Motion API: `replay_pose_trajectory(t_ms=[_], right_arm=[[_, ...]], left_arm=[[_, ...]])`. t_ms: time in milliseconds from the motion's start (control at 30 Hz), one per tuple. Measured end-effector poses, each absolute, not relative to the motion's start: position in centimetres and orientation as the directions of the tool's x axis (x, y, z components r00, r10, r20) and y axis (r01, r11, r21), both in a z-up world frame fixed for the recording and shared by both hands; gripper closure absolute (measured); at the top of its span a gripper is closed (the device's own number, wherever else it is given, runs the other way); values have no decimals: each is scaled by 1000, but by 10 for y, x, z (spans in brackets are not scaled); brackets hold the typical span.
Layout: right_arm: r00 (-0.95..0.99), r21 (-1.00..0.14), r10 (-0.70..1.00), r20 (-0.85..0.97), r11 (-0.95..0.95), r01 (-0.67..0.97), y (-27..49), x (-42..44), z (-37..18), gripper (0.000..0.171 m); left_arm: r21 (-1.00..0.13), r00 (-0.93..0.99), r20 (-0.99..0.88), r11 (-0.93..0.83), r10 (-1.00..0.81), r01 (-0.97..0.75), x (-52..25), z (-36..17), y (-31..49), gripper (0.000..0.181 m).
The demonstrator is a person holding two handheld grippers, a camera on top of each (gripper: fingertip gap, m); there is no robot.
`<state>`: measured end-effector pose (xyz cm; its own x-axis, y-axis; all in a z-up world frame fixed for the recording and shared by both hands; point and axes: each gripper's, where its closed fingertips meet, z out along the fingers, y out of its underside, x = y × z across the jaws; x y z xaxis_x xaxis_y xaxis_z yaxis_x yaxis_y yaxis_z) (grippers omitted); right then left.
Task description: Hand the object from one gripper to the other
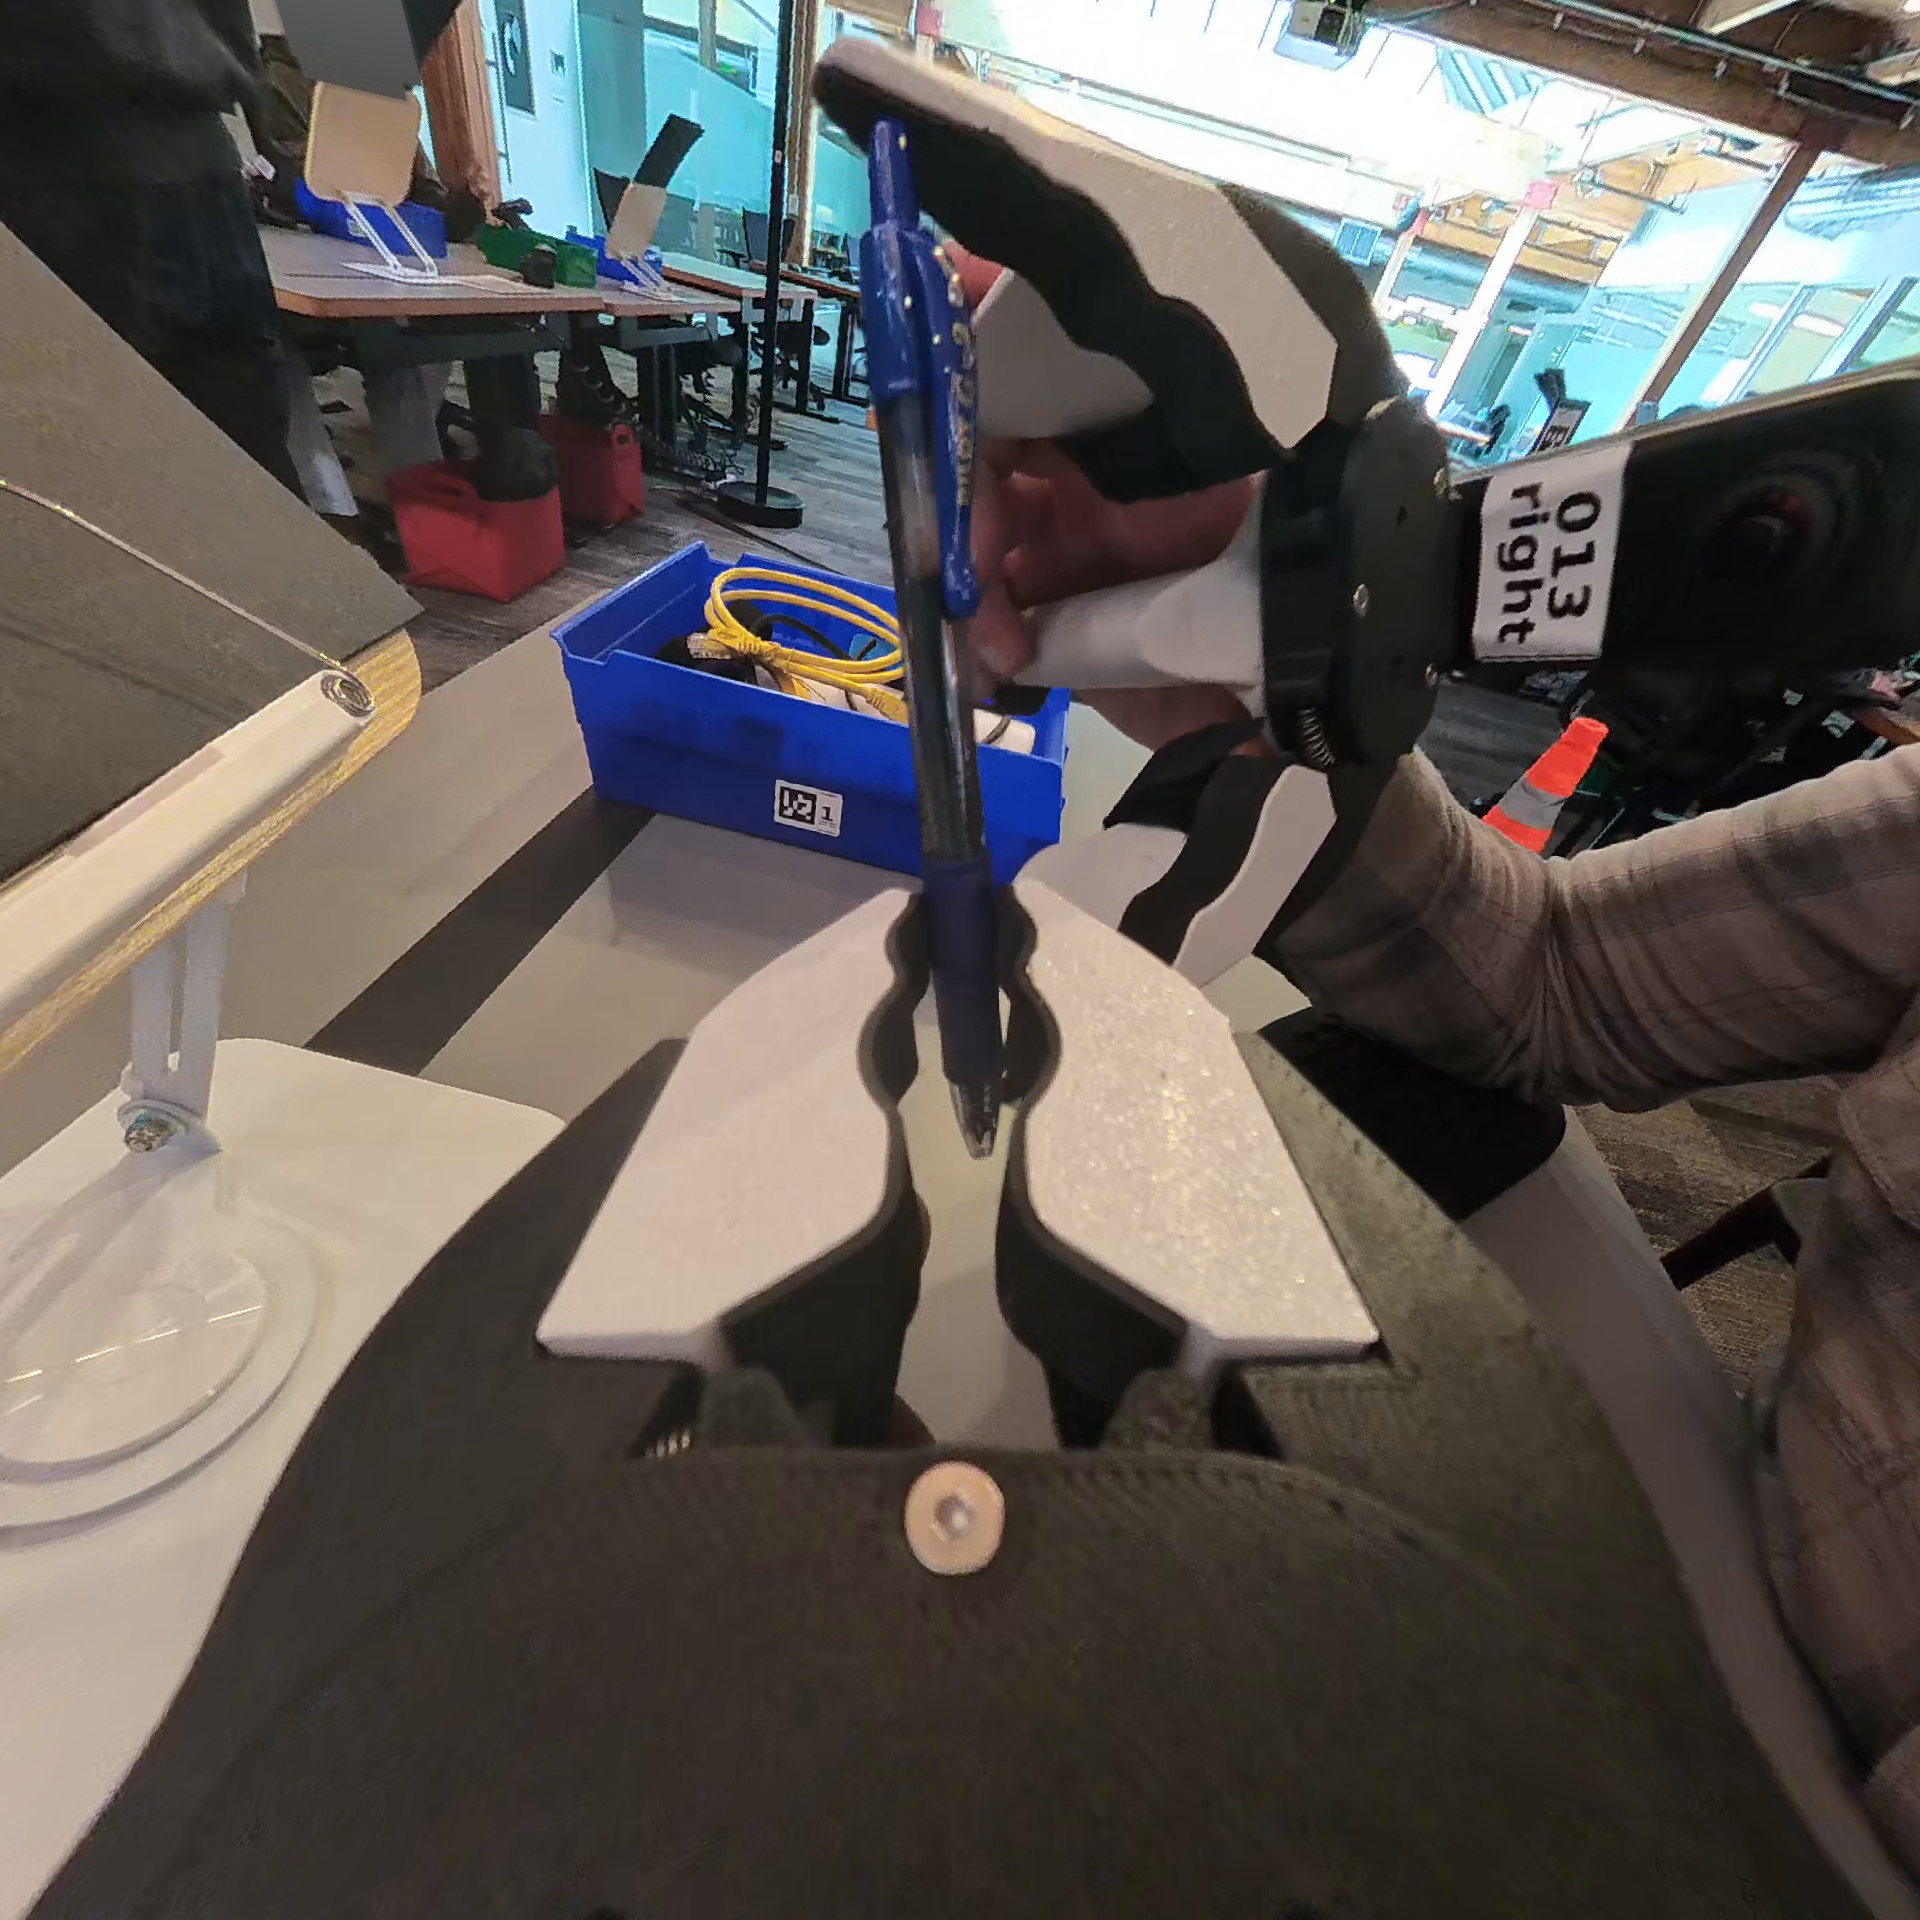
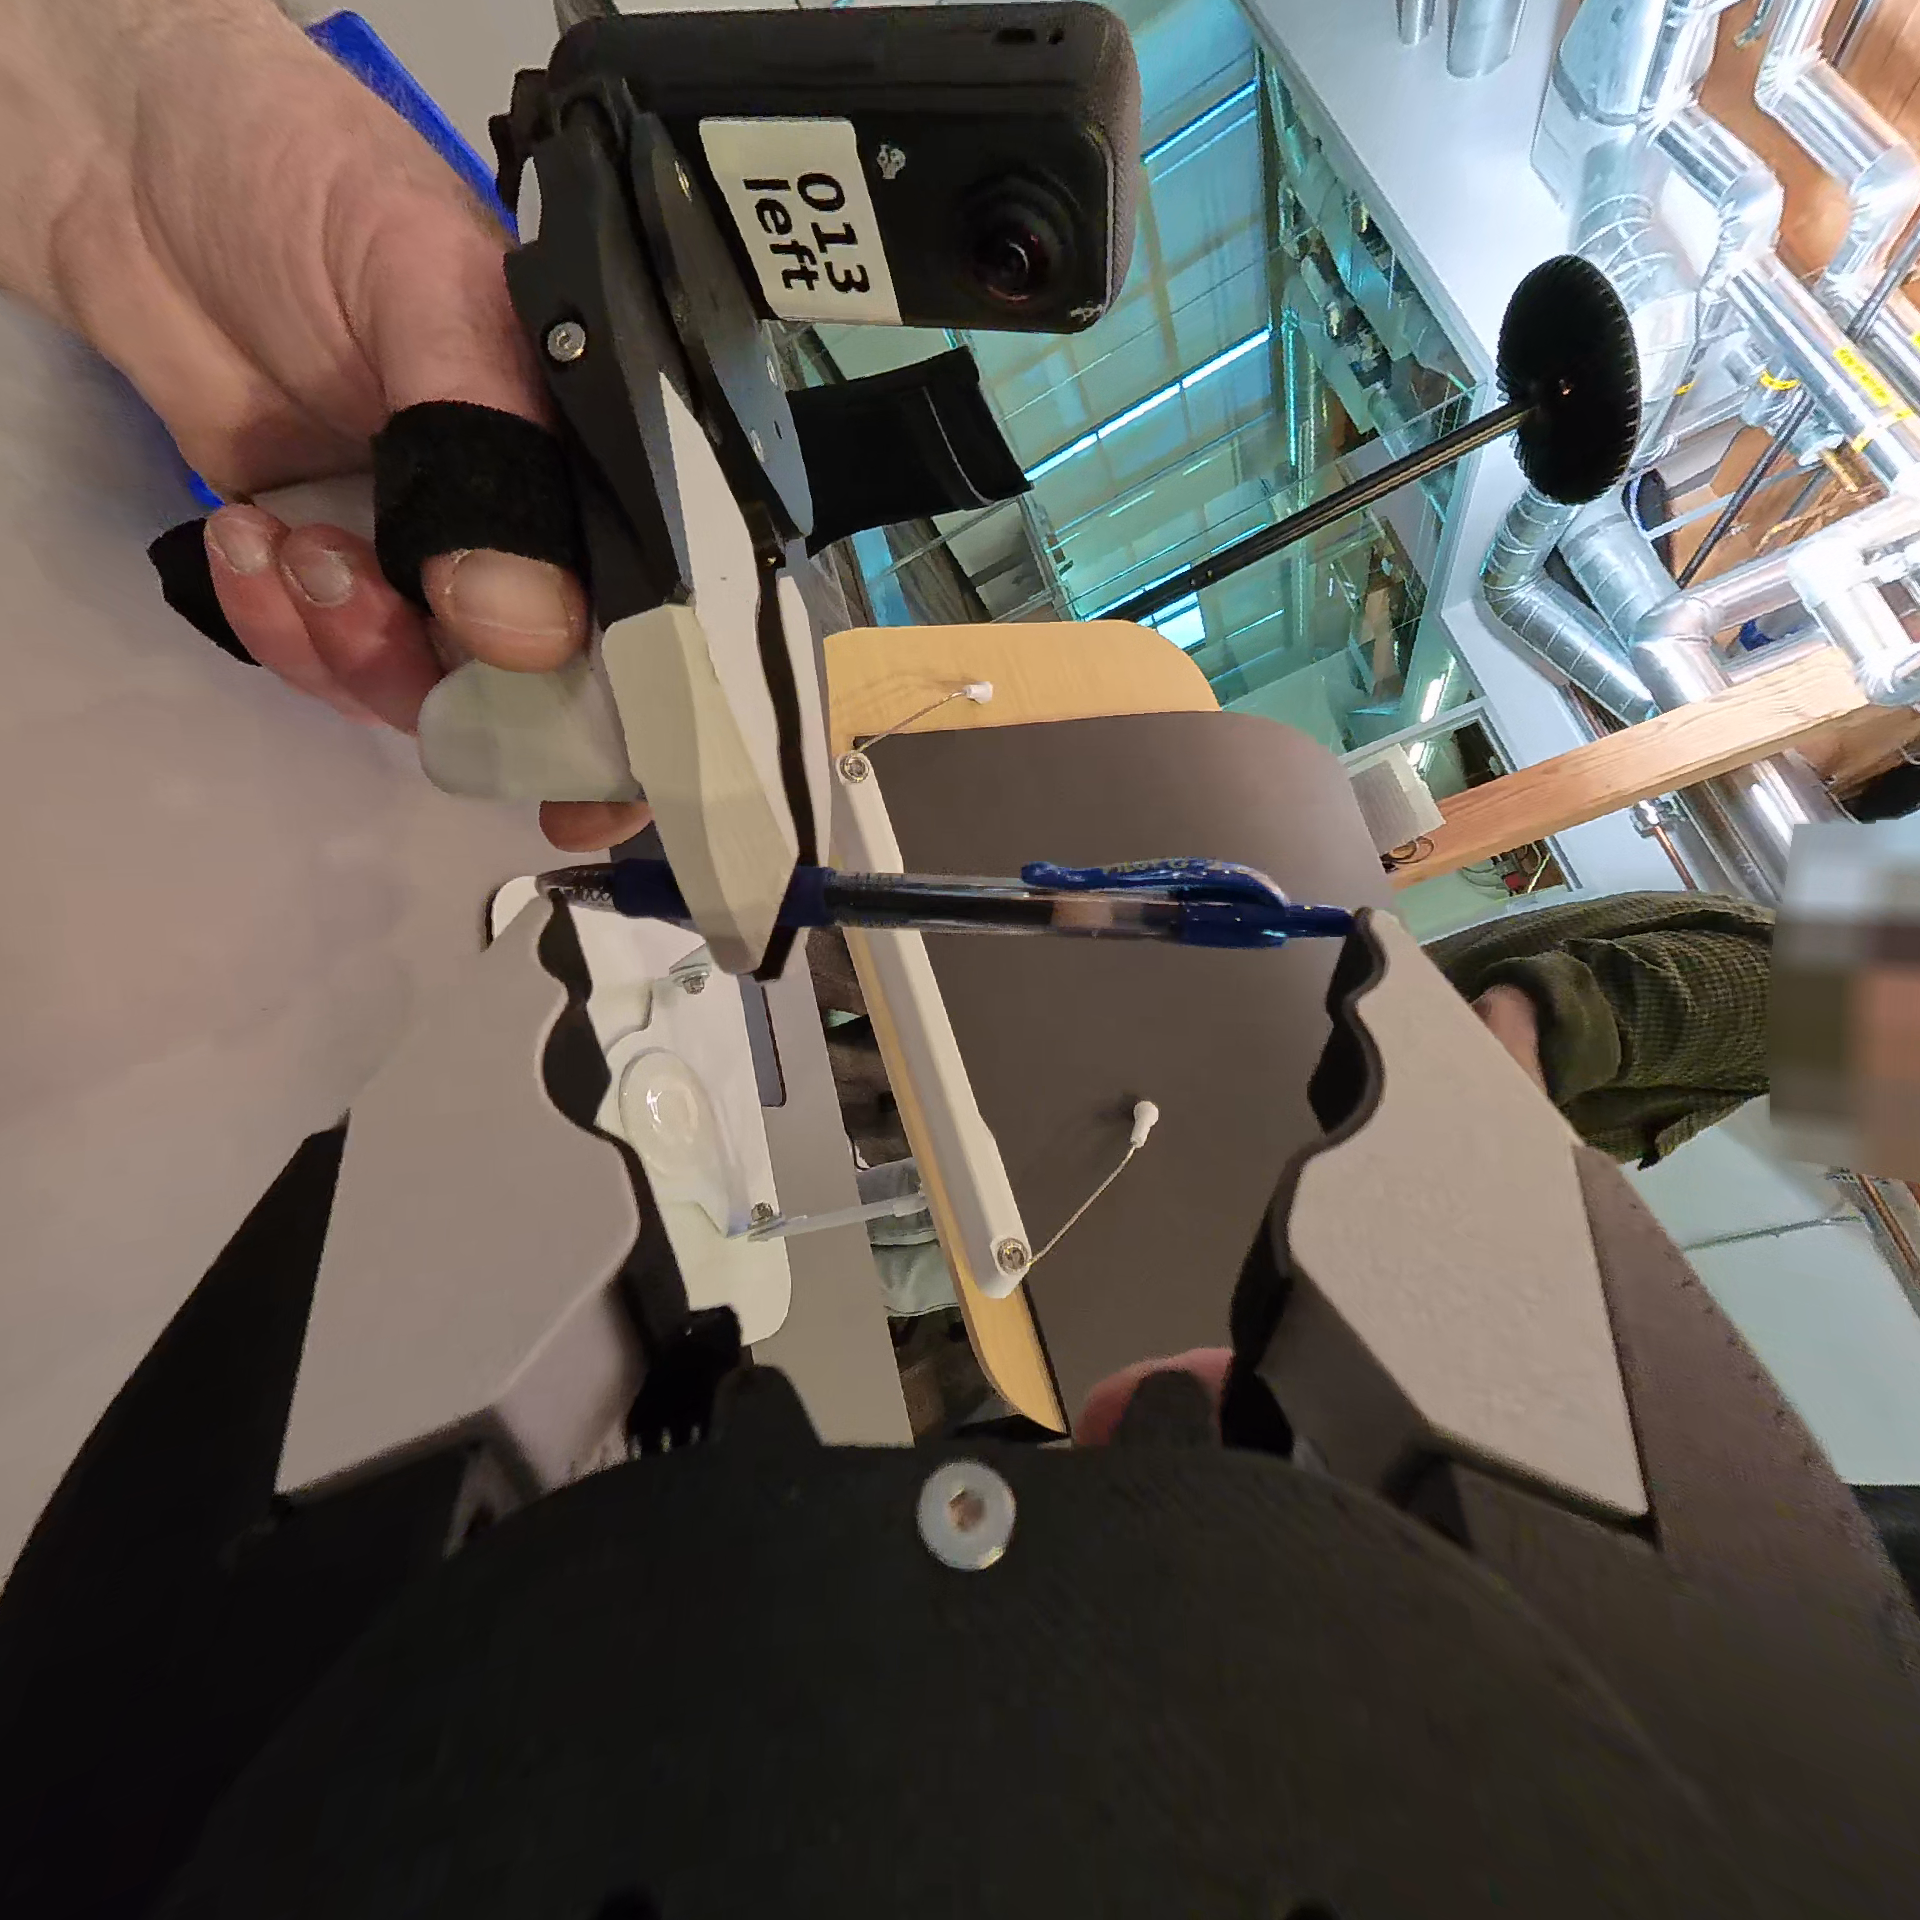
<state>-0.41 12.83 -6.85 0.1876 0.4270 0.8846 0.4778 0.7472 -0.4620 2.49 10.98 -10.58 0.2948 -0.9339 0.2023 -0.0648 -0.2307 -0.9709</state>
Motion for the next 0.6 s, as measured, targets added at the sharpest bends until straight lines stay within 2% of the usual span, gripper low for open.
replay_pose_trajectory(t_ms=[433,600], right_arm=[[129,-405,399,908,758,511,122,-3,-73,63],[190,-502,472,861,728,467,126,-6,-72,43]], left_arm=[[-973,331,160,-205,-930,-104,30,-117,112,170],[-977,343,187,-210,-921,-31,23,-107,119,170]])
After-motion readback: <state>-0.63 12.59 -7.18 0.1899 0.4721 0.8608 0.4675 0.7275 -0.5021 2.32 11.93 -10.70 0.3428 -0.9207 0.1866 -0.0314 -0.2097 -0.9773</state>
